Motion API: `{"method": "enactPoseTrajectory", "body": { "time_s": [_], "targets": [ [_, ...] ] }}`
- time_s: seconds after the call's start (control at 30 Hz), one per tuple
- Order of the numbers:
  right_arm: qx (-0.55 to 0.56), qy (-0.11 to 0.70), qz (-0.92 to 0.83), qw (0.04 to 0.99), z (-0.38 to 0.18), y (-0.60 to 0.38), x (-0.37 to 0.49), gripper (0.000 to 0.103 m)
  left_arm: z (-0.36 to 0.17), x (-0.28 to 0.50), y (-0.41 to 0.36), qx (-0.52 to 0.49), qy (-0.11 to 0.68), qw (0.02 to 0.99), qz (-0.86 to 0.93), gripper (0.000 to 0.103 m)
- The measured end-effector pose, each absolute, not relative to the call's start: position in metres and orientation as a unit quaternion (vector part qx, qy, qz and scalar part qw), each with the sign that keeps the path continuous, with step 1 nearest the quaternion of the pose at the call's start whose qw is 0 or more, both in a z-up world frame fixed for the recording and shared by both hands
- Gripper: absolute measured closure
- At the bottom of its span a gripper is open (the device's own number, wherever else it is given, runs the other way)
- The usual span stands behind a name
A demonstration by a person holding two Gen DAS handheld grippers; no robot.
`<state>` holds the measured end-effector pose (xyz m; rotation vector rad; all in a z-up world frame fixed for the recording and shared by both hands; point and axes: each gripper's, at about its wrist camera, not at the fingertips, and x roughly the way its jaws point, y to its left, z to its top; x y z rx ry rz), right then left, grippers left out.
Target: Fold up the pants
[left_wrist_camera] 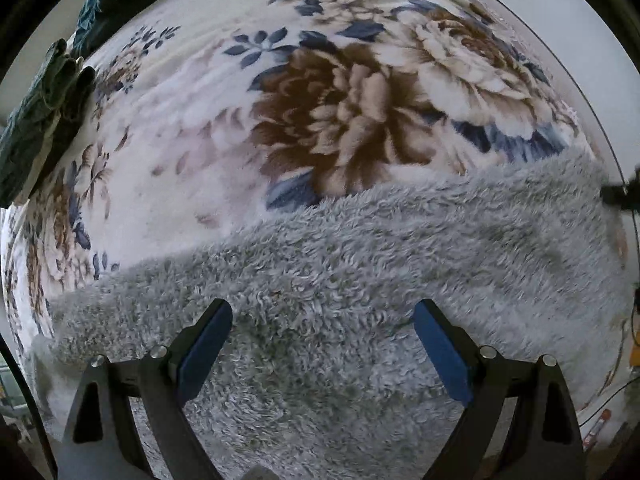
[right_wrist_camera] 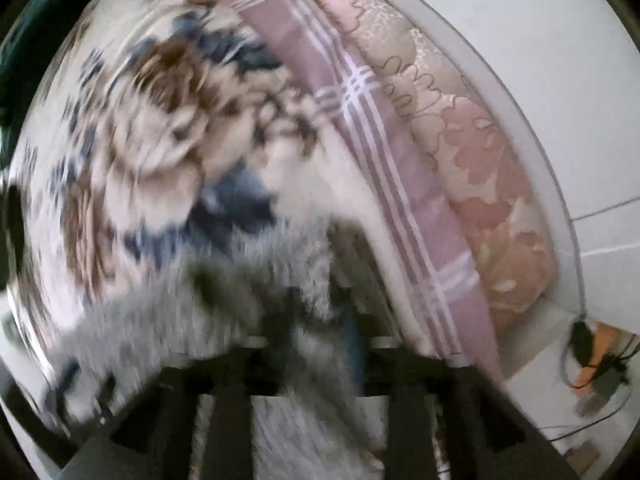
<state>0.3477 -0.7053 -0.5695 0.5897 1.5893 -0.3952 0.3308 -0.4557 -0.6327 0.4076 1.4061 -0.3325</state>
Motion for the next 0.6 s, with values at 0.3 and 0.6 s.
{"method": "enactPoseTrajectory", "body": {
  "time_s": [0.3,0.6],
  "targets": [
    [0.205,0.768,-0.205,0.571,-0.597,-0.697,0.264,0.1,-0.635,0.326,-0.451,0.174,0.654,0.719,-0.158,0.01],
    [0.269,0.685,-0.253,0.628,-0.556,-0.715,0.248,0.064,-0.639,0.312,-0.463,0.228,0.626,0.734,-0.136,0.01]
  ]
}}
